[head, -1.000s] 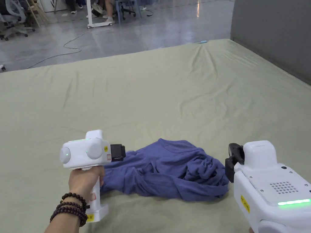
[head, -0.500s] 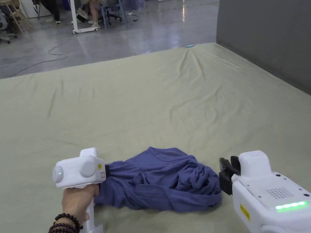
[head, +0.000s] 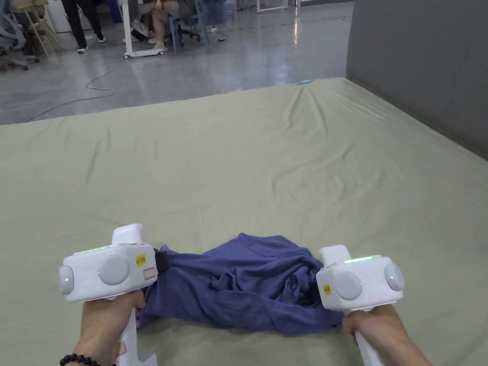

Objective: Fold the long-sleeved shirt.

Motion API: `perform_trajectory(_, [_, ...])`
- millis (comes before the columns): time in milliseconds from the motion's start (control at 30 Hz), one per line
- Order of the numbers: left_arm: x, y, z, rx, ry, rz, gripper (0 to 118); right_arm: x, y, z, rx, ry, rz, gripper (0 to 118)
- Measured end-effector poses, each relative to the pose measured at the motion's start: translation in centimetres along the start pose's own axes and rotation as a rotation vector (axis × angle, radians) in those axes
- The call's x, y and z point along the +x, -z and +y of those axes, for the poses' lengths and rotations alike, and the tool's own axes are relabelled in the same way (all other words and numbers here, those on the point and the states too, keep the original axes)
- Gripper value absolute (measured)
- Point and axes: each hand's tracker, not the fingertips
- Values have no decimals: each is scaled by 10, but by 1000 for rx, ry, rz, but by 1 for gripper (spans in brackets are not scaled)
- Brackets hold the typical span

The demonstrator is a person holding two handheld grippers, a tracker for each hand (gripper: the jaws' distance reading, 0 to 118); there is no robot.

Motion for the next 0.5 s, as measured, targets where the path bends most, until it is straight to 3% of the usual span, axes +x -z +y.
perform_trajectory(67, [-4,-8,0,21,3,-10,0,1,-16,4,1,-13,13,10])
perform_trajectory(167, [-9,-24,14,85,13,-18,0,5,-56,22,139,41,68,10])
perform_trajectory(300, [-5,-71,69,230,33,-46,0,-1,-112,94,306,-69,39,10])
perform_trajectory(500, [3,-153,184,444,44,-4,0,-17,-203,226,552,-139,4,10])
